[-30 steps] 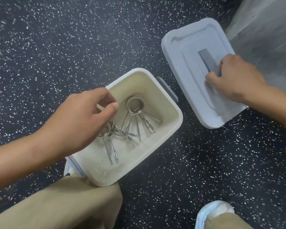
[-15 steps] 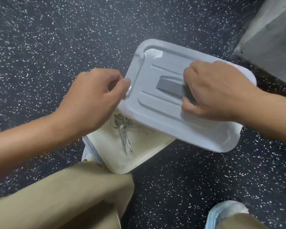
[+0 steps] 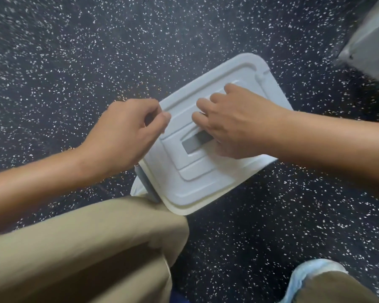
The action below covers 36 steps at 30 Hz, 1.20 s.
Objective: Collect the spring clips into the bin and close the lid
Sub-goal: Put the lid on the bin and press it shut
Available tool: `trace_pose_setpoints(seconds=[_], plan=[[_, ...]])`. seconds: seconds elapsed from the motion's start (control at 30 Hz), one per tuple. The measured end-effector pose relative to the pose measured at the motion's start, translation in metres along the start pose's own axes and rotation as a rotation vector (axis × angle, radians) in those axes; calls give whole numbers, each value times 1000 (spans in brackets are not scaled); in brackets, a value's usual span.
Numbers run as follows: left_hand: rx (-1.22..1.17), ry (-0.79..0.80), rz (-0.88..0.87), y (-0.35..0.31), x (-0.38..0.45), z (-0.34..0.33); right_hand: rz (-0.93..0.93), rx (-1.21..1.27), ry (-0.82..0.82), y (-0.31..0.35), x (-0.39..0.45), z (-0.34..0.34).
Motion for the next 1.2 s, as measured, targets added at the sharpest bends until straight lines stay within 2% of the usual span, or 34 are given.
trace_pose_setpoints(seconds=[0.3, 0.53, 0.6, 0.7, 0.8, 0.9, 1.07, 1.13, 1.2], plan=[[65, 101, -46, 21, -19, -7, -4, 112, 101, 8, 14, -4], [147, 101, -211, 29, -32, -11, -67, 139, 102, 15, 14, -2], [160, 121, -296, 31, -34, -15, -69, 173, 70, 15, 12, -4], [293, 250, -414, 38, -39, -28, -96, 322, -82, 4, 3, 0], [408, 353, -495, 44, -45, -40, -248, 437, -209, -22, -14, -4], [502, 385, -541, 50, -52, -54, -491, 543, -308, -53, -41, -17], [582, 264, -568, 56, -51, -69, -931, 985, -40, -75, -75, -64], [561, 198, -582, 55, -51, -69, -1001, 1160, 30, -71, -80, -78], [546, 147, -615, 52, -52, -69, -999, 1272, 33, -67, -83, -84]])
Point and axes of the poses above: each hand's wrist, its own x-axis towards the middle knuckle, its own z-axis out of the back of the hand, y = z × x, the point moved 6 cm from there along x, towards the middle knuckle, and after that the axes turned 7 degrees about x, right-handed, at the moved point
